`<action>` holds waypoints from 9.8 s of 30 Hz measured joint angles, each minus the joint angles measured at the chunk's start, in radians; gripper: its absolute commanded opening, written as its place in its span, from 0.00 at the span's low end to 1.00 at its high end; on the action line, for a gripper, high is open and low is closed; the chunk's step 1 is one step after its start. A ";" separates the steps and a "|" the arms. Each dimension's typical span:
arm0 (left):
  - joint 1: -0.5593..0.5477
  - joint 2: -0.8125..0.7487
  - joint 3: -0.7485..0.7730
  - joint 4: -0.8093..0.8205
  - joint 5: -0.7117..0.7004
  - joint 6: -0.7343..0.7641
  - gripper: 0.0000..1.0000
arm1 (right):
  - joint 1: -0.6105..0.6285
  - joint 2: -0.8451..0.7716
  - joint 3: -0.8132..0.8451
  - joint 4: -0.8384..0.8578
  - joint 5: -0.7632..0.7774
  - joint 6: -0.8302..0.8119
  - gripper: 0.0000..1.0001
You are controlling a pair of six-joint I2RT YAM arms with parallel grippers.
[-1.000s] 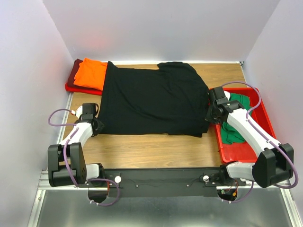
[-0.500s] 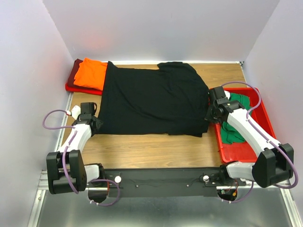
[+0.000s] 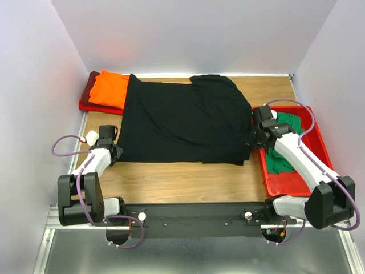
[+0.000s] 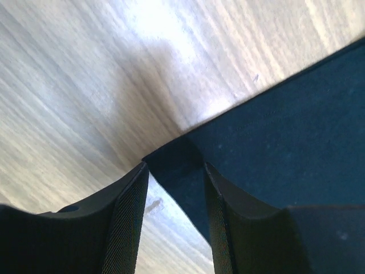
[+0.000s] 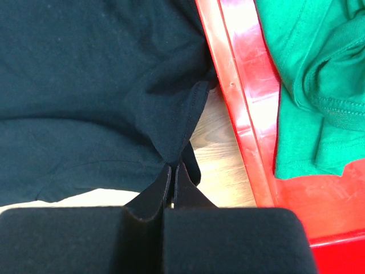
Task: Fold and stack the t-shirts
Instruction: Flatten the tshirt out, then fold the tshirt
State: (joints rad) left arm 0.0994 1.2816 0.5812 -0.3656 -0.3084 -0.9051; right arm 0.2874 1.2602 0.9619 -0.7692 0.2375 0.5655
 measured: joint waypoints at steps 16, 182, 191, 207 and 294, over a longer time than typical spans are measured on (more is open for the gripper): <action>0.006 0.048 0.019 0.056 -0.039 0.062 0.00 | 0.000 -0.048 -0.016 0.016 -0.032 -0.003 0.00; 0.030 0.234 0.162 0.152 0.089 0.067 0.00 | 0.258 0.139 -0.258 0.272 -0.216 0.147 0.28; 0.029 0.233 0.163 0.151 0.090 0.089 0.00 | 0.272 0.181 -0.130 0.232 -0.166 0.157 0.00; 0.030 0.233 0.199 0.147 0.113 0.134 0.00 | 0.108 0.618 0.532 0.233 -0.115 0.082 0.00; 0.031 0.237 0.198 0.185 0.218 0.165 0.00 | -0.059 0.292 -0.138 0.354 0.079 0.208 0.40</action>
State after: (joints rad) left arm 0.1299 1.5188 0.7795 -0.1810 -0.0906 -0.7399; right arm 0.2287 1.5524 0.8234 -0.4149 0.3164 0.7738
